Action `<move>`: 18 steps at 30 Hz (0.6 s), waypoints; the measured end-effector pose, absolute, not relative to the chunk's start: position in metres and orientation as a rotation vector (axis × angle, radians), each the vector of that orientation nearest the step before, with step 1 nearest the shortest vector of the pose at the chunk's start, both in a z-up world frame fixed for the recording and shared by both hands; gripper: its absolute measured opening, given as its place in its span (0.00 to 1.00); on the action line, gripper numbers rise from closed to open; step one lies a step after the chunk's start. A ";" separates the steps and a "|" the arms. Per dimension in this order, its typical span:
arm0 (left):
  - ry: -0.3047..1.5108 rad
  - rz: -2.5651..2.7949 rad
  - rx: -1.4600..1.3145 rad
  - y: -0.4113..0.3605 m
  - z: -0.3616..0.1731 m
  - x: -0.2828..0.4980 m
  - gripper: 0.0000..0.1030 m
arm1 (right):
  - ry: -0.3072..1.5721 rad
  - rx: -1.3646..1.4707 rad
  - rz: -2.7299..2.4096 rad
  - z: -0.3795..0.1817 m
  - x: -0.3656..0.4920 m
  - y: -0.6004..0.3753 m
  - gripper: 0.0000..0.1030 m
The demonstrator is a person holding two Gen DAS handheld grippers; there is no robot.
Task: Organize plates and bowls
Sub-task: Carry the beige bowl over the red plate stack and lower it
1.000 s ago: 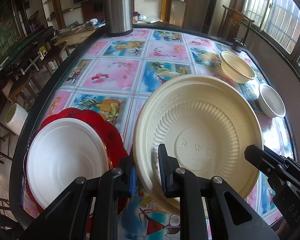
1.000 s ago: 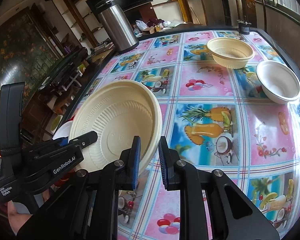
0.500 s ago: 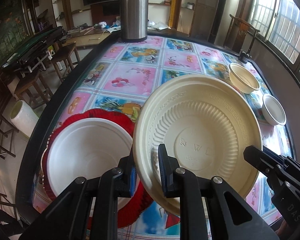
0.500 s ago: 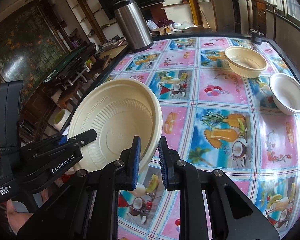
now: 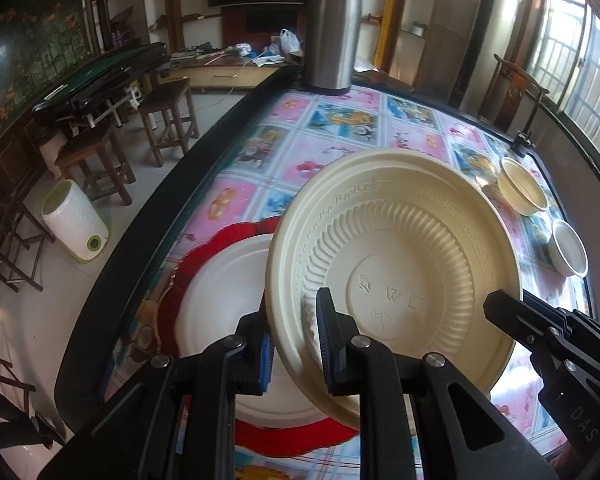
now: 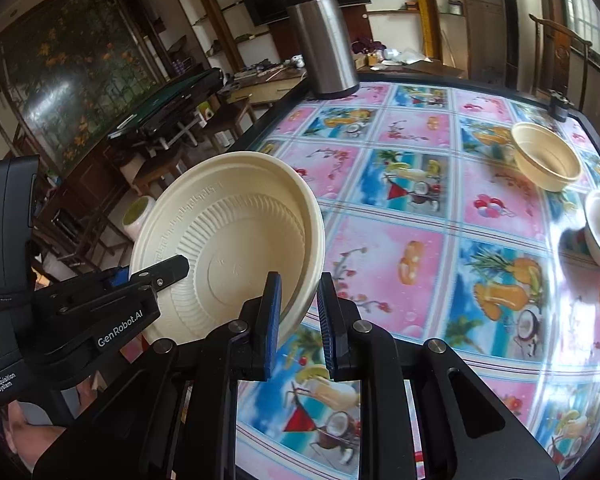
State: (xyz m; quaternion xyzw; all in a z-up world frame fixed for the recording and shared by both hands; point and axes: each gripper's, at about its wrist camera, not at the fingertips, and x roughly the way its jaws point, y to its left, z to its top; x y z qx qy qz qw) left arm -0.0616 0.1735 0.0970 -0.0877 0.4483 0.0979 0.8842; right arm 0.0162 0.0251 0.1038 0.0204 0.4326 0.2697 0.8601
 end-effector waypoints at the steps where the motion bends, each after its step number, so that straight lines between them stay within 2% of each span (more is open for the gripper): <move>1: 0.936 0.212 -0.187 0.178 0.095 -0.063 0.17 | 0.910 0.037 0.573 0.103 0.016 0.030 0.17; 18: 1.010 0.286 -0.231 0.225 0.058 -0.072 0.17 | 1.004 -0.050 0.633 0.065 0.021 0.089 0.17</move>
